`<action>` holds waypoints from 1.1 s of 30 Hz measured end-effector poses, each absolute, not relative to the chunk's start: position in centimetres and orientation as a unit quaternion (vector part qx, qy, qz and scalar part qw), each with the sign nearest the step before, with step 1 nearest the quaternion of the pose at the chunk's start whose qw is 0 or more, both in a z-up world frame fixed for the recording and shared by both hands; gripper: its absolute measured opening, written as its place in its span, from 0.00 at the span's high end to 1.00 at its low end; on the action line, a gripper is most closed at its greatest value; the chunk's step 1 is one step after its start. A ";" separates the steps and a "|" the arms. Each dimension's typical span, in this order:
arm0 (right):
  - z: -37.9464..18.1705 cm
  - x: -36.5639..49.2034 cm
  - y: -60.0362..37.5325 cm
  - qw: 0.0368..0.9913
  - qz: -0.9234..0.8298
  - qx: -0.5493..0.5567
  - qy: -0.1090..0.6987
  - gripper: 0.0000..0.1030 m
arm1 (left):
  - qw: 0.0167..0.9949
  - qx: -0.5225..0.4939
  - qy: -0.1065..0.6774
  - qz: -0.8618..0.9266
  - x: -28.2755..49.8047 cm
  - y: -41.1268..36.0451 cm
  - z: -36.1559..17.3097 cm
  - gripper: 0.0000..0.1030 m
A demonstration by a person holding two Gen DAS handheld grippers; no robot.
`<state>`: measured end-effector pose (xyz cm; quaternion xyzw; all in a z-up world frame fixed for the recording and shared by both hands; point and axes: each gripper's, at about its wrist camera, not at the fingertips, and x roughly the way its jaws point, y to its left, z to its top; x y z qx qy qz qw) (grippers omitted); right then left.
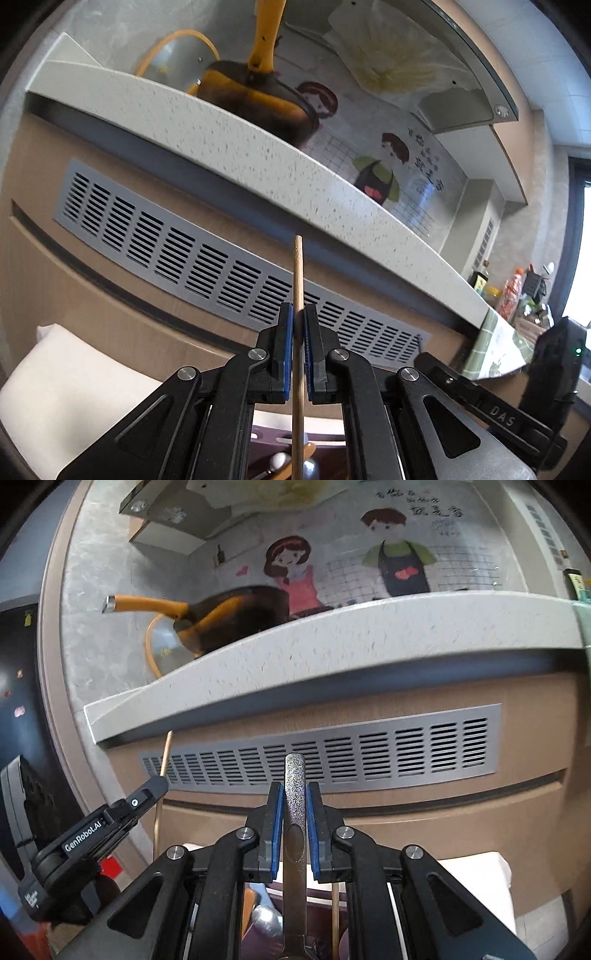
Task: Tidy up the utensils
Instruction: 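Lift the chopstick and black spoon into the maroon caddy and open both grippers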
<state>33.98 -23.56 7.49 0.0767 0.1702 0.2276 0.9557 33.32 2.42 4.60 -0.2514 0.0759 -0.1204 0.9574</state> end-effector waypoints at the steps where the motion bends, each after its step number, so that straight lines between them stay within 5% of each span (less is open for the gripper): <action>1: 7.2 34.3 -23.4 0.955 0.235 0.072 0.169 0.89 | 0.955 -0.254 0.078 -0.131 33.7 2.7 4.5 0.95; 18: 6.2 35.7 -21.2 0.925 0.288 -0.017 0.247 0.89 | 0.891 -0.230 0.292 -0.261 37.2 2.2 3.6 0.95; 23: 6.6 35.6 -22.6 0.933 0.293 0.059 0.202 0.89 | 0.927 -0.279 0.160 -0.194 34.5 3.9 5.1 0.95; 28: 6.6 35.2 -22.3 0.947 0.269 0.092 0.150 0.89 | 0.970 -0.221 0.016 -0.098 31.4 1.8 6.0 0.95; 33: 5.6 35.7 -22.1 0.955 0.242 0.102 0.139 0.89 | 0.979 -0.194 -0.036 -0.055 30.5 0.2 5.3 0.95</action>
